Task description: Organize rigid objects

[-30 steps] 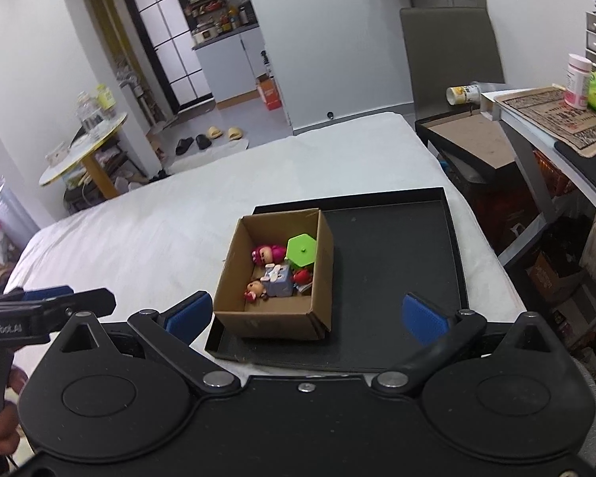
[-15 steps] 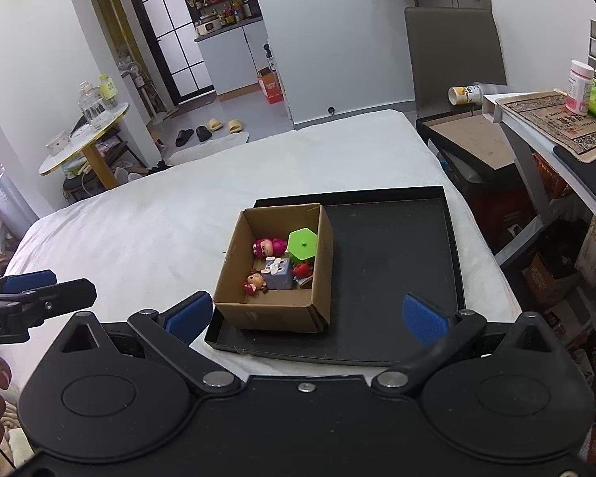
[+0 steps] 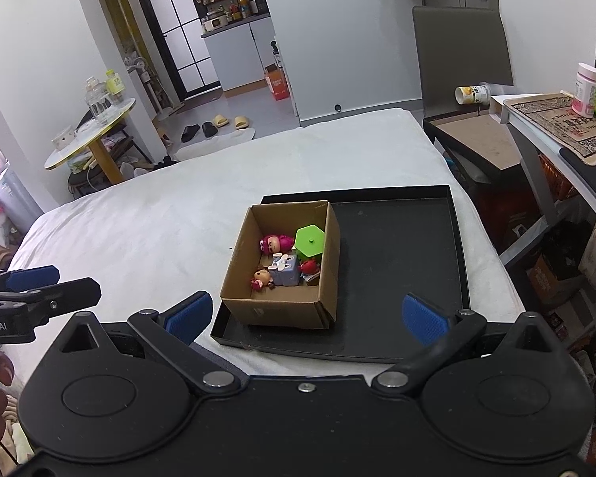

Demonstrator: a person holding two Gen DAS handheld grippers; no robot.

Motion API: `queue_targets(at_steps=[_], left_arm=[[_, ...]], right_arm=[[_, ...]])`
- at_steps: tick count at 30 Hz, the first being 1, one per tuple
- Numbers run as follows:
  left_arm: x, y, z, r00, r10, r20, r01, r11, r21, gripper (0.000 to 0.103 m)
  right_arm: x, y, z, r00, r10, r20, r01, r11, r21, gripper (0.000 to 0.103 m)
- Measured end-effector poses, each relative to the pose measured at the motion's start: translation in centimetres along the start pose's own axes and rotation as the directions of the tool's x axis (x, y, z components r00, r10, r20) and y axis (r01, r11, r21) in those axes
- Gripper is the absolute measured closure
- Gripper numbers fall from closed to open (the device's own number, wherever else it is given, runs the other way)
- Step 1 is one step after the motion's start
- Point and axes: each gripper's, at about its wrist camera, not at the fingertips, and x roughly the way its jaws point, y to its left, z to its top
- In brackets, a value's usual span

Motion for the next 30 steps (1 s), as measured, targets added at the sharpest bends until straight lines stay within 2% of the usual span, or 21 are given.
queue_targets(at_steps=[16, 30], left_arm=[[0.04, 0.24, -0.04, 1.0, 0.017, -0.007, -0.017, 1.0, -0.014, 0.001], [-0.16, 0.48, 0.03, 1.0, 0.003, -0.009, -0.003, 1.0, -0.019, 0.001]], right_arm=[[-0.07, -0.4, -0.01, 1.0, -0.007, -0.005, 0.007, 1.0, 0.001, 0.0], [0.04, -0.17, -0.04, 1.0, -0.01, -0.005, 0.01, 1.0, -0.003, 0.0]])
